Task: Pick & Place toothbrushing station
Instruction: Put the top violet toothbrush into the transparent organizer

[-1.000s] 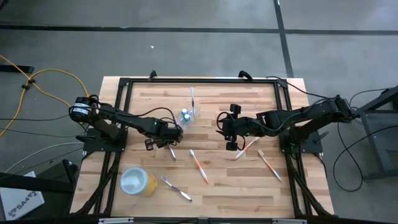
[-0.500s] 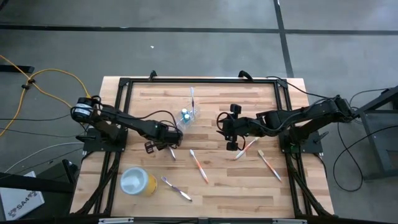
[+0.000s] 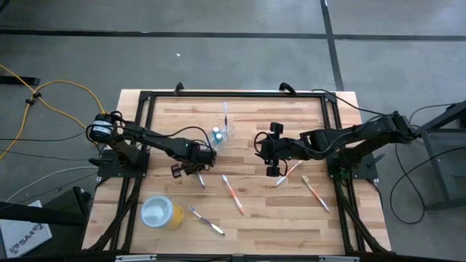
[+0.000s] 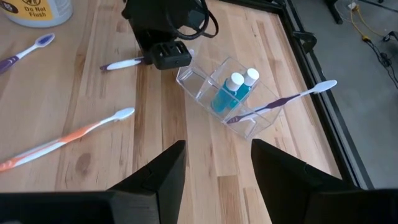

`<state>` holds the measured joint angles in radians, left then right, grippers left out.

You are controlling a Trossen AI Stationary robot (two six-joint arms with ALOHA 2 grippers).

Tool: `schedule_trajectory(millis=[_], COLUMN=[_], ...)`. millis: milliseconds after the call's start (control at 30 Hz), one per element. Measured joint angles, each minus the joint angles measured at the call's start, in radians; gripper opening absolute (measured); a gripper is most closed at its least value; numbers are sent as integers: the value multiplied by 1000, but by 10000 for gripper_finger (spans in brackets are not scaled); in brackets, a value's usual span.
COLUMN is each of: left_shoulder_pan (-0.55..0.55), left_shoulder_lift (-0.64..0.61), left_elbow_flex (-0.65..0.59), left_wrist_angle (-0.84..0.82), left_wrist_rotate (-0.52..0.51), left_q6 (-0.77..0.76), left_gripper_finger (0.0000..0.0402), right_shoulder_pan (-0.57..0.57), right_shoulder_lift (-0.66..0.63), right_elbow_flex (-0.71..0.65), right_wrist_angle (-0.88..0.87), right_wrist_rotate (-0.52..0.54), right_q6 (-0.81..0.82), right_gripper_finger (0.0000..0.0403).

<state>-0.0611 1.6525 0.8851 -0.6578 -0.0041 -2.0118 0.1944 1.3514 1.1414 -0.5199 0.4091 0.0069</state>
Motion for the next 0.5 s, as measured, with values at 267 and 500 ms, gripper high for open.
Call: schedule_trajectory(millis=[267,500], left_shoulder_pan=[-18,-38], left_shoulder_lift=[3,-7], left_elbow_flex=[-1,-2], left_wrist_angle=[-60,-65], left_wrist_rotate=[-3,-69], left_q6=[19,93], left_gripper_finger=[9,6], right_shoulder_pan=[0,0], right_shoulder_lift=[0,0], right_elbow_flex=[0,0], right_wrist_angle=[-1,-1], right_wrist_rotate=[0,0], right_q6=[0,0], right_gripper_finger=[174,174])
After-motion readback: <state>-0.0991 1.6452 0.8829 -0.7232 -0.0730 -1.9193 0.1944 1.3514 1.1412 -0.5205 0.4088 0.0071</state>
